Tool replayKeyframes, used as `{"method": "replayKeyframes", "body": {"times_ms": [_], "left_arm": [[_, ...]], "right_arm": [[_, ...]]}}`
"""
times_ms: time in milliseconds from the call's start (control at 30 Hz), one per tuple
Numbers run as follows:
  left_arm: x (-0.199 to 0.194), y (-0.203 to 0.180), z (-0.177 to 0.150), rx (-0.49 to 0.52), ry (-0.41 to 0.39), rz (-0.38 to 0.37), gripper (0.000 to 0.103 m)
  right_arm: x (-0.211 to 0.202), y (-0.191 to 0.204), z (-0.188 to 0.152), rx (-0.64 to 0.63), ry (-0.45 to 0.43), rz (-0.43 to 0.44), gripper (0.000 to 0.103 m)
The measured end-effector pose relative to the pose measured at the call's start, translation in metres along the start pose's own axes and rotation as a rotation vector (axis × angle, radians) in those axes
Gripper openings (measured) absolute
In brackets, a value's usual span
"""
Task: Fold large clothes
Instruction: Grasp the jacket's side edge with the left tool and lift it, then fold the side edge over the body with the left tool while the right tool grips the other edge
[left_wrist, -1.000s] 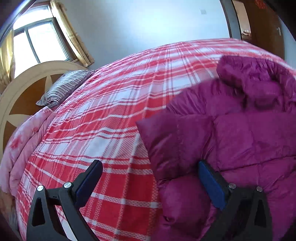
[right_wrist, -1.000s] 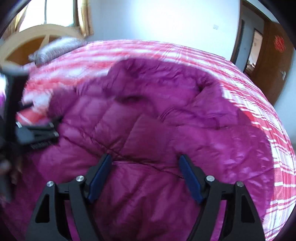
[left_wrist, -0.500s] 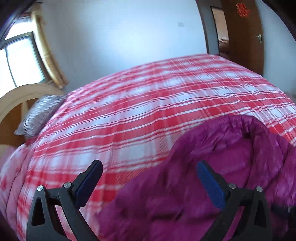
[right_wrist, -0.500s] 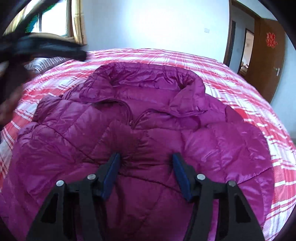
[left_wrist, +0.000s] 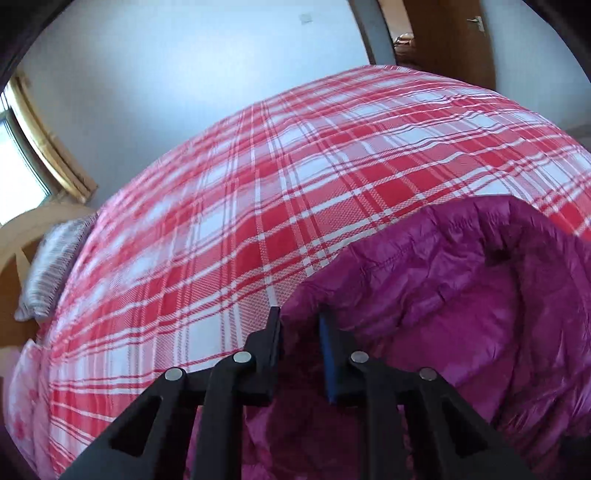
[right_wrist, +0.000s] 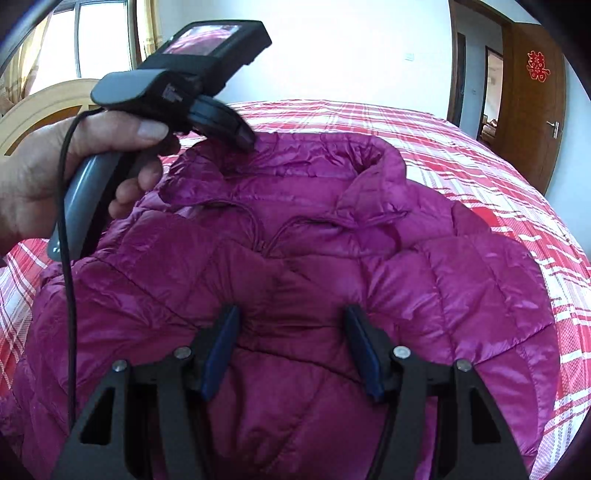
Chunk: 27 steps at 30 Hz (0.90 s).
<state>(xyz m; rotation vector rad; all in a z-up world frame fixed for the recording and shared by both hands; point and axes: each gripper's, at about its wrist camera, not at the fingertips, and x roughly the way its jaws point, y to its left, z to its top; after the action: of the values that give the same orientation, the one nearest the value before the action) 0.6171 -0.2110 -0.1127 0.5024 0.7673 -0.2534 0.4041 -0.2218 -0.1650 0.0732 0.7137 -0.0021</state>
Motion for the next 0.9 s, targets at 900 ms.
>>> {"method": "replayKeyframes", "body": {"times_ms": [900], "left_arm": [[-0.02, 0.006, -0.071, -0.083, -0.168, -0.176, 0.01]], "right_arm": [[-0.016, -0.033, 0.016, 0.158, -0.01, 0.165, 0.064]]}}
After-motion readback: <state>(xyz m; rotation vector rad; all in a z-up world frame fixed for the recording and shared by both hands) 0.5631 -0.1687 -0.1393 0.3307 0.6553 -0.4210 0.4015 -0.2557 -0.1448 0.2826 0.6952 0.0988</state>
